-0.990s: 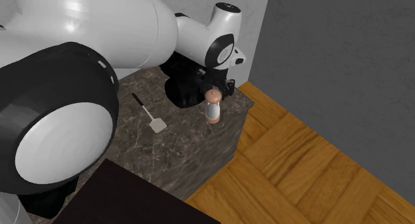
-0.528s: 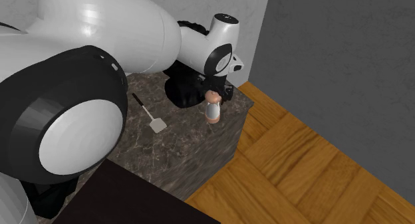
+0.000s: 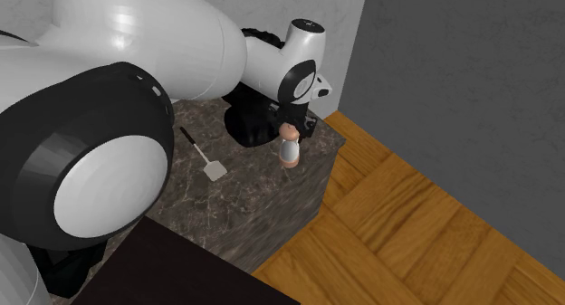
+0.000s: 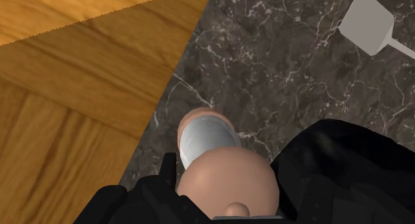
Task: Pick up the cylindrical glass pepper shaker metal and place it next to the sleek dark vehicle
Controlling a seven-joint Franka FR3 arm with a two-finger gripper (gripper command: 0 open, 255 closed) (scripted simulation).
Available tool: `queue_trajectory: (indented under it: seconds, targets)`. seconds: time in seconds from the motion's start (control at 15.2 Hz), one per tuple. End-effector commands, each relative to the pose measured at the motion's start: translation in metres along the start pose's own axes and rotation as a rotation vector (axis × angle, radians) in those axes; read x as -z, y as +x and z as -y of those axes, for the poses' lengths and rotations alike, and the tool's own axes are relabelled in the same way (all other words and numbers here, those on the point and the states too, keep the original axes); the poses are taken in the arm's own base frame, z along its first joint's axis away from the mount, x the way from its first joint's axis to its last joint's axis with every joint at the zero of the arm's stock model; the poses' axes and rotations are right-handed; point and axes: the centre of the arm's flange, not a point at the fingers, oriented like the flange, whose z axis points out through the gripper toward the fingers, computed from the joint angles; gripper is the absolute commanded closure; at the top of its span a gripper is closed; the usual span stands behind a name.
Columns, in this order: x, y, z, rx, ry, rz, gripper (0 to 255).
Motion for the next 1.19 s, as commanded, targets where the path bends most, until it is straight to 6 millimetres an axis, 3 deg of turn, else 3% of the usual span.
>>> queue_trajectory:
  seconds: [0.0, 0.4, 1.12]
  targets:
    - [0.0, 0.0, 0.0, 0.0, 0.0, 0.0, 255]
    - [0.0, 0.0, 0.0, 0.0, 0.0, 0.0, 255]
    - [0.058, -0.005, 0.004, 0.0, 0.0, 0.0, 255]
